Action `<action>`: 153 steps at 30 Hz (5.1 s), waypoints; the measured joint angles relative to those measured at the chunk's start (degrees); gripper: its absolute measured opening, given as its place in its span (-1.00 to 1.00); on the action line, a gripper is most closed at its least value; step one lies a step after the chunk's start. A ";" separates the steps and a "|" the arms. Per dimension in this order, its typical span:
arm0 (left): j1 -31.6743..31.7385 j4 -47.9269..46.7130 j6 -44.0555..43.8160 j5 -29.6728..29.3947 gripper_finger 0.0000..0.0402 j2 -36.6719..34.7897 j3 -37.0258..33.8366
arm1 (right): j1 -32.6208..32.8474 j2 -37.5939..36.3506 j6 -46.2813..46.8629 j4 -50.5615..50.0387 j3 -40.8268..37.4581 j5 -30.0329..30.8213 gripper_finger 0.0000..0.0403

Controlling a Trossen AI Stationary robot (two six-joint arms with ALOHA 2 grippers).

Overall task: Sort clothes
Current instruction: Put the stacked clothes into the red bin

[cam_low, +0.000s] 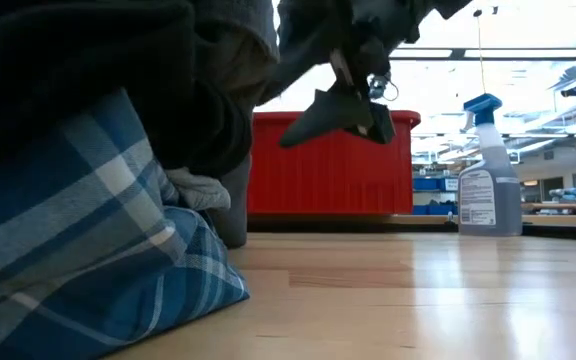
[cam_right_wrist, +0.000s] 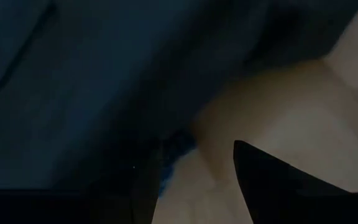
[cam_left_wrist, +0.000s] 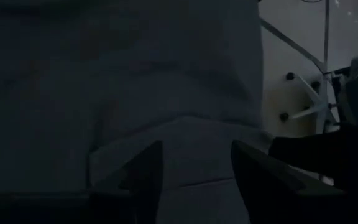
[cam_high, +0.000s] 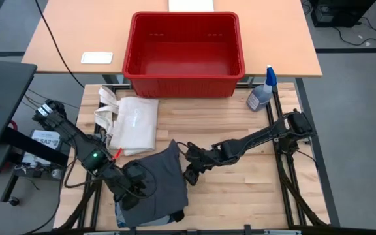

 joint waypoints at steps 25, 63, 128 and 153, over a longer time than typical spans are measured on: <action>-4.29 -3.51 1.87 0.58 -0.04 -0.06 0.00 | 10.72 -0.05 -0.94 0.20 0.08 5.23 0.02; -3.83 -0.94 4.68 -6.15 -0.04 8.81 -0.09 | 9.40 5.48 -20.30 18.09 8.83 9.55 -0.01; 0.57 2.63 -2.97 1.99 -0.04 5.97 -1.86 | 11.60 9.83 -22.46 9.95 8.82 1.91 -0.01; -3.64 0.26 -3.52 -3.51 -0.16 5.35 9.18 | 7.23 9.54 -21.77 22.51 14.85 4.03 -0.01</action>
